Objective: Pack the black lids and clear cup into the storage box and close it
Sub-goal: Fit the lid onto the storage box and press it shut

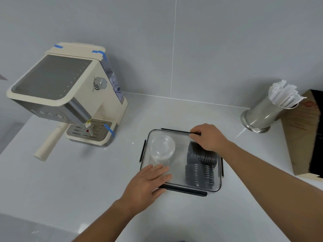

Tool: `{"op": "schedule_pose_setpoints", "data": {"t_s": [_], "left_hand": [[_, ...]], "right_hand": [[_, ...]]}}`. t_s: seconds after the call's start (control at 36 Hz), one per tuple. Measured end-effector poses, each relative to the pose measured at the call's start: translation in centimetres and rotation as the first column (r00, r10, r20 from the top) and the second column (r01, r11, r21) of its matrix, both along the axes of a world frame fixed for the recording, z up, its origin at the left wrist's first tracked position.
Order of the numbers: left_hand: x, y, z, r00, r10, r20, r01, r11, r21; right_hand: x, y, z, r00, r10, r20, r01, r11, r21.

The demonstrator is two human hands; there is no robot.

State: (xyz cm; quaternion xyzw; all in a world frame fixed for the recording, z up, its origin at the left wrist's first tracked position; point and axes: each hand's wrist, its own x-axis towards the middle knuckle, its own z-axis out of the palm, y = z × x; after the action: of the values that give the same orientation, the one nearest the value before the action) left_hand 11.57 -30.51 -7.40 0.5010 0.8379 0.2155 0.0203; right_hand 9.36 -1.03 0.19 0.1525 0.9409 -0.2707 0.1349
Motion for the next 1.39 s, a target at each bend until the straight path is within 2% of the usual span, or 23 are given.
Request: {"op": "schedule_pose_setpoints", "data": {"t_s": [0.14,0.36,0.56,0.75,0.89,0.97,1.03,1.06,1.11,1.17,1.25,1.31,1.39], "left_hand": [[-0.3,0.1,-0.7,0.997,-0.013,-0.079,0.017,0.999,0.052],[-0.5,0.2,-1.2,0.988,-0.020,-0.151,0.032,0.996,0.078],[-0.1,0.3,-1.2,0.991,-0.005,-0.134,0.018,0.995,0.100],[0.2,0.4,-0.8,1.000,0.003,-0.030,0.000,0.997,0.078],[-0.4,0.1,1.0,0.981,0.028,0.192,-0.047,0.994,0.095],[-0.9,-0.1,2.1,0.949,0.161,0.270,-0.199,0.973,0.119],[-1.3,-0.3,2.5,0.929,0.266,0.258,-0.307,0.943,0.130],[-1.5,-0.4,2.6,0.907,0.328,0.263,-0.372,0.918,0.138],[-1.9,-0.7,2.9,0.810,0.481,0.335,-0.541,0.834,0.110],[-2.1,-0.8,3.1,0.645,0.568,0.511,-0.675,0.737,0.033],[-2.6,-0.3,3.7,0.392,0.568,0.724,-0.762,0.641,-0.090],[-2.9,0.2,3.8,0.296,0.520,0.801,-0.794,0.601,-0.097],[-3.1,0.6,4.0,0.225,0.465,0.856,-0.819,0.566,-0.092]], "right_hand": [[-0.5,0.7,-0.4,1.000,-0.001,0.004,0.001,0.997,-0.083],[-1.0,1.2,-0.9,1.000,-0.011,0.012,0.012,0.992,-0.126],[-1.0,1.1,-1.1,0.999,-0.045,0.018,0.047,0.987,-0.155],[-0.6,0.8,-0.9,0.997,-0.071,0.005,0.071,0.989,-0.129],[0.6,1.1,-0.6,0.997,-0.073,0.039,0.077,0.992,-0.100],[2.2,1.7,-0.6,0.984,-0.169,0.056,0.174,0.978,-0.113],[3.6,2.1,-0.7,0.954,-0.295,0.052,0.300,0.931,-0.207],[4.3,2.2,-0.7,0.928,-0.369,0.051,0.368,0.887,-0.279],[5.8,2.2,-0.9,0.855,-0.512,0.082,0.497,0.765,-0.411],[7.3,2.3,-1.1,0.775,-0.611,0.163,0.595,0.618,-0.515],[9.1,1.5,-0.8,0.712,-0.648,0.271,0.639,0.436,-0.634],[10.0,0.7,-0.5,0.704,-0.661,0.258,0.621,0.398,-0.675],[10.6,0.1,-0.4,0.690,-0.694,0.207,0.605,0.395,-0.691]]}}
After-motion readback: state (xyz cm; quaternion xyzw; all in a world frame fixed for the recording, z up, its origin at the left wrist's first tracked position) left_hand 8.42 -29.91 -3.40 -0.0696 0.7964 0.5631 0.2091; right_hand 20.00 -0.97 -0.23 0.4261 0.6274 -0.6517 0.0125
